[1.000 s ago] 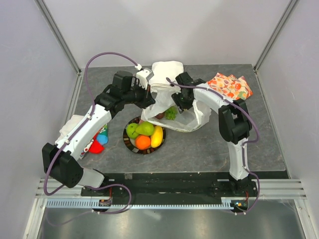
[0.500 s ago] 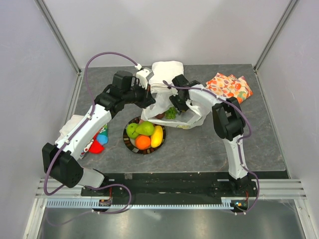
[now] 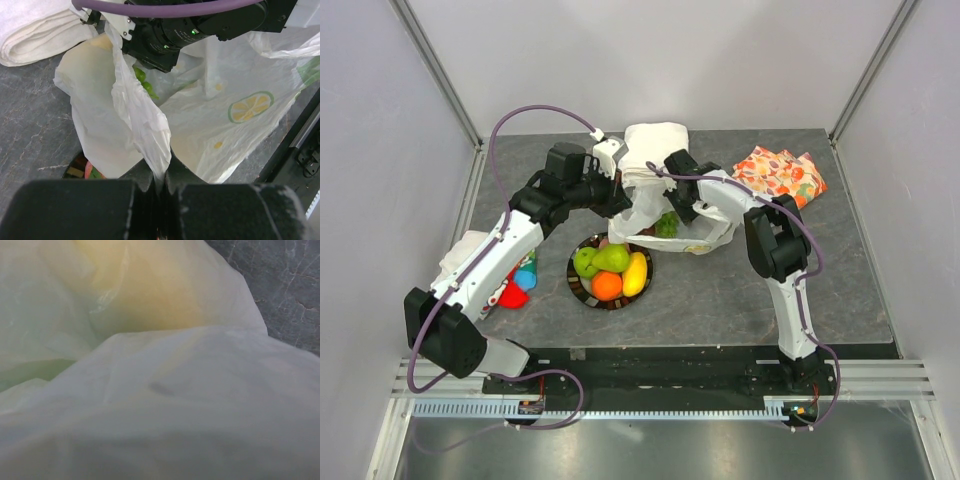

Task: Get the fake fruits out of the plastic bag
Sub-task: Take out the fake fruit from the plastic bag.

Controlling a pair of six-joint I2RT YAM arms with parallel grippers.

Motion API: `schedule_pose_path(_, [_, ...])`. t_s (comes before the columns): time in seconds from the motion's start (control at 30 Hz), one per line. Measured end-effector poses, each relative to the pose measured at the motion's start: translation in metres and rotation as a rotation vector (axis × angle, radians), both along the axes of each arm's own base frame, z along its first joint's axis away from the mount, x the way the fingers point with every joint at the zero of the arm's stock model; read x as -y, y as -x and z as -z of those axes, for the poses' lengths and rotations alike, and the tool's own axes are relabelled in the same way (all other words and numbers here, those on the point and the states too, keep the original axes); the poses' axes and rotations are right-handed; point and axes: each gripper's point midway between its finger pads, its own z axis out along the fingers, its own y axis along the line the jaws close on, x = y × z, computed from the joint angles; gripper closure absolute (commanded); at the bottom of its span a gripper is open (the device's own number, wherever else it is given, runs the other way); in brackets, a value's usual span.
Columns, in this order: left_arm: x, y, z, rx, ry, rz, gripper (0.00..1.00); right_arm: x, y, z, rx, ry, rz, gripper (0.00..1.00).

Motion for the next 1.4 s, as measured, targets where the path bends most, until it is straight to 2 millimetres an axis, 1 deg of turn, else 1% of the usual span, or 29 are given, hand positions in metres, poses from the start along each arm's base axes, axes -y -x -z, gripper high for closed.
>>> schedule_pose_path(0.03, [0.0, 0.0, 0.0, 0.0, 0.0, 0.0, 0.98, 0.0, -0.001, 0.0, 0.004, 0.003, -0.003, 0.87])
schedule_pose_path(0.13, [0.0, 0.0, 0.0, 0.002, 0.002, 0.0, 0.98, 0.002, -0.003, -0.001, 0.011, 0.014, -0.015, 0.94])
schedule_pose_path(0.23, [0.001, -0.001, -0.001, 0.006, 0.004, 0.0, 0.98, 0.003, -0.001, -0.005, 0.008, 0.014, -0.024, 0.94])
schedule_pose_path(0.3, [0.001, -0.001, -0.001, 0.008, 0.005, -0.001, 0.98, 0.006, 0.002, -0.016, 0.006, 0.007, -0.029, 0.94])
schedule_pose_path(0.37, [0.001, -0.002, -0.002, 0.007, 0.007, -0.002, 0.98, 0.009, 0.009, -0.043, 0.024, -0.021, -0.04, 0.94])
schedule_pose_path(0.5, [0.004, -0.007, -0.01, 0.013, 0.021, -0.008, 0.98, 0.017, 0.027, -0.124, 0.131, -0.097, -0.063, 0.93])
schedule_pose_path(0.57, [0.007, -0.013, -0.017, 0.025, 0.03, -0.01, 0.98, 0.02, 0.043, -0.166, 0.196, -0.15, -0.084, 0.93])
schedule_pose_path(0.6, [0.009, -0.017, -0.021, 0.032, 0.035, -0.01, 0.98, 0.021, 0.053, -0.182, 0.218, -0.174, -0.096, 0.93])
schedule_pose_path(0.63, [0.012, -0.022, -0.027, 0.043, 0.041, -0.011, 0.98, 0.022, 0.063, -0.195, 0.233, -0.195, -0.11, 0.93])
schedule_pose_path(0.67, [0.013, -0.025, -0.03, 0.05, 0.045, -0.011, 0.98, 0.024, 0.073, -0.203, 0.238, -0.212, -0.125, 0.93])
schedule_pose_path(0.73, [0.017, -0.032, -0.038, 0.066, 0.056, -0.012, 0.98, 0.024, 0.09, -0.208, 0.231, -0.23, -0.156, 0.94])
schedule_pose_path(0.77, [0.019, -0.036, -0.043, 0.075, 0.061, -0.013, 0.98, 0.025, 0.096, -0.207, 0.221, -0.23, -0.166, 0.94])
schedule_pose_path(0.87, [0.024, -0.049, -0.058, 0.111, 0.073, -0.024, 0.98, 0.031, 0.114, -0.188, 0.138, -0.194, -0.212, 1.0])
schedule_pose_path(0.97, [0.027, -0.071, -0.081, 0.175, 0.082, -0.063, 0.98, 0.044, 0.135, -0.166, 0.038, -0.127, -0.254, 1.0])
schedule_pose_path(1.07, [0.03, -0.091, -0.102, 0.24, 0.091, -0.086, 0.98, 0.058, 0.148, -0.159, -0.011, -0.068, -0.288, 1.0])
schedule_pose_path(1.1, [0.031, -0.098, -0.109, 0.262, 0.094, -0.099, 0.98, 0.062, 0.151, -0.16, -0.009, -0.053, -0.299, 1.0])
schedule_pose_path(1.17, [0.034, -0.111, -0.114, 0.285, 0.095, -0.114, 0.98, 0.07, 0.158, -0.167, 0.016, -0.029, -0.316, 1.0])
schedule_pose_path(1.27, [0.043, -0.133, -0.112, 0.302, 0.092, -0.125, 0.98, 0.084, 0.165, -0.187, 0.089, 0.002, -0.332, 1.0])
schedule_pose_path(1.3, [0.047, -0.142, -0.113, 0.309, 0.095, -0.125, 0.98, 0.089, 0.167, -0.197, 0.131, 0.01, -0.337, 1.0])
schedule_pose_path(1.4, [0.061, -0.169, -0.113, 0.33, 0.109, -0.12, 0.98, 0.097, 0.17, -0.22, 0.232, 0.017, -0.334, 1.0])
